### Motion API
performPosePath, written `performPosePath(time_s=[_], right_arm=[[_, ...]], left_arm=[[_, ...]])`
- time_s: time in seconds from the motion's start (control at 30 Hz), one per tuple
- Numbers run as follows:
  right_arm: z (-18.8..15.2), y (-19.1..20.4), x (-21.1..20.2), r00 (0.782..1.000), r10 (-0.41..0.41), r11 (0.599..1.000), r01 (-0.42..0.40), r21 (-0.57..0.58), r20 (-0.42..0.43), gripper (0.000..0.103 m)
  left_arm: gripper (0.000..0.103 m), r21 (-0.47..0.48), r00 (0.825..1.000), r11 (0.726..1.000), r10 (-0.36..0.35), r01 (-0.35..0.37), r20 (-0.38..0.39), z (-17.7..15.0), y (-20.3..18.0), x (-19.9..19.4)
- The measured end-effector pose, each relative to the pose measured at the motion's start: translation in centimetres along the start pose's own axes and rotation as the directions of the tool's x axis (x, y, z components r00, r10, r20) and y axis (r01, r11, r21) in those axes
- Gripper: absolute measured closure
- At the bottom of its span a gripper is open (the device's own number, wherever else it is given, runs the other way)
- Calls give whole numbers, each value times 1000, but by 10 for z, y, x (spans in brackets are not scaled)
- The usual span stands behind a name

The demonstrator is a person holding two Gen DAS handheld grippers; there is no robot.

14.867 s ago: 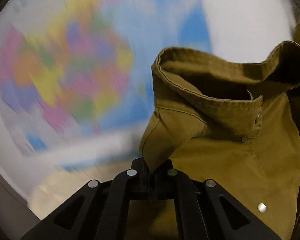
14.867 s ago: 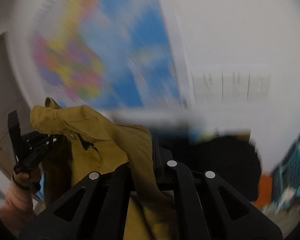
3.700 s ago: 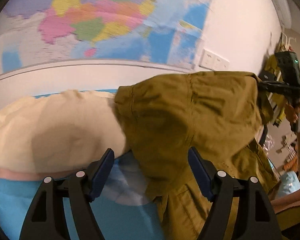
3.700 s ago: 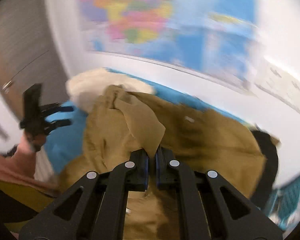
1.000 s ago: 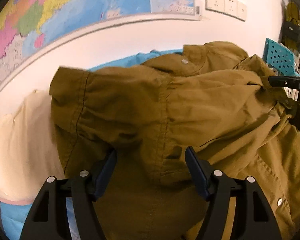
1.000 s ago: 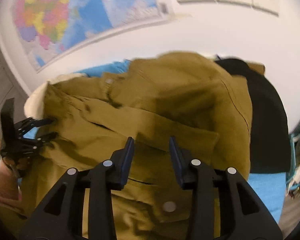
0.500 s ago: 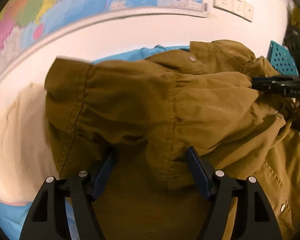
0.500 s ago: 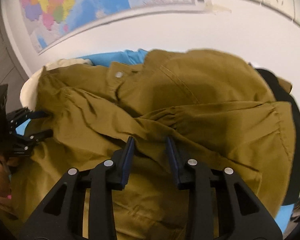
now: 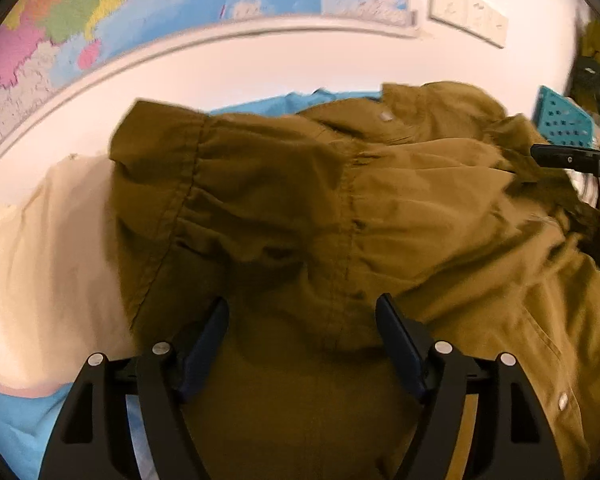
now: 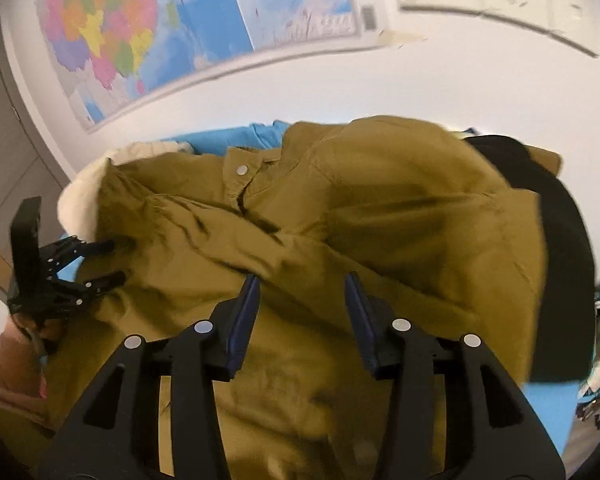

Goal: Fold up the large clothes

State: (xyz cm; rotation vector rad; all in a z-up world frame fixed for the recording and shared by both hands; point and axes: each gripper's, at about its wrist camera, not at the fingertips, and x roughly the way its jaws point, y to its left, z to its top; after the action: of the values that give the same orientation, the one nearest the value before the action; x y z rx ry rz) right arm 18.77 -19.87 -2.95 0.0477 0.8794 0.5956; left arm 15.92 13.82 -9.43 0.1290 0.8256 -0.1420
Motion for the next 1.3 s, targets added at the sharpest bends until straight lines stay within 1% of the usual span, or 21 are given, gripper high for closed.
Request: performPosePath(time_s=[0.1, 0.13, 0.2, 0.23, 0.27, 0.3, 0.33, 0.43, 0.5, 0.53, 0.6, 0.67, 0.73, 0.83, 0.87, 0.9, 0.97, 1.03, 1.13, 1.23, 1.3], right_arm=[[-19, 0, -19, 1000, -5, 1000, 5, -12, -12, 58], [-23, 0, -20, 1000, -16, 1000, 15, -22, -23, 58], [-35, -3, -15, 997, -47, 999, 45, -30, -62, 59], [-41, -8, -9, 993, -83, 996, 82, -24, -87, 61], [-46, -12, -1, 985, -131, 991, 128, -35, -112, 68], [-51, -15, 7, 975, -184, 982, 178, -58, -127, 73], [-53, -18, 12, 971, -196, 980, 190, -59, -133, 73], [-54, -18, 10, 974, -190, 982, 189, -18, -125, 68], [-52, -9, -5, 978, -191, 982, 190, -21, -79, 60], [-52, -5, -13, 982, -178, 984, 177, -22, -58, 59], [-52, 8, -30, 993, -113, 993, 112, -42, -16, 57], [-53, 21, -35, 996, -89, 993, 88, -77, -2, 55], [-51, 37, -28, 998, -70, 992, 68, -107, -13, 55], [-55, 49, -9, 996, -67, 988, 59, -144, -53, 55], [-57, 50, 4, 994, -62, 988, 49, -144, -89, 56], [-59, 50, 18, 989, -67, 988, 47, -147, -130, 61], [-65, 49, 38, 979, -100, 985, 72, -157, -177, 61], [-69, 49, 40, 980, -103, 982, 74, -172, -172, 60], [-69, 46, 29, 982, -89, 989, 68, -128, -167, 60], [-73, 42, 1, 992, -66, 994, 56, -97, -107, 54], [-78, 33, -25, 997, -44, 998, 42, -41, -60, 49]], left_arm=[[30, 19, 999, 999, -38, 37, 25, -12, -1, -17], [30, 28, 998, 998, -57, 57, 26, -18, -2, -21], [30, 37, 998, 998, -59, 59, 11, -28, -5, -21], [30, 36, 998, 998, -59, 59, -4, -34, -5, -18], [30, 28, 998, 998, -60, 60, -8, -38, -3, -16], [30, 16, 998, 998, -63, 63, -10, -41, -2, -13], [30, 12, 998, 998, -60, 60, -12, -41, -2, -11], [29, 26, 1000, 1000, -6, 6, -6, -42, -8, -11], [29, 35, 1000, 999, 9, -10, 9, -43, -10, -18], [29, 30, 1000, 1000, 7, -8, 13, -46, -10, -22], [29, 8, 999, 1000, -16, 15, 33, -52, -5, -33], [29, 1, 999, 1000, -19, 19, 49, -57, -3, -41], [29, 9, 998, 1000, -6, 6, 55, -62, -5, -46], [28, 7, 999, 1000, 10, -10, 30, -71, -8, -42], [28, 5, 1000, 1000, 14, -14, 20, -74, -8, -40], [28, 6, 1000, 1000, 20, -20, 13, -76, -7, -38], [28, 16, 999, 999, 43, -43, 8, -80, -9, -35], [28, 11, 999, 999, 42, -42, 12, -81, -9, -35], [28, -11, 999, 1000, 25, -25, 29, -83, -6, -42], [28, -42, 998, 999, 0, 3, 60, -90, 1, -57], [26, -68, 996, 997, -19, 25, 83, -96, 9, -67]])
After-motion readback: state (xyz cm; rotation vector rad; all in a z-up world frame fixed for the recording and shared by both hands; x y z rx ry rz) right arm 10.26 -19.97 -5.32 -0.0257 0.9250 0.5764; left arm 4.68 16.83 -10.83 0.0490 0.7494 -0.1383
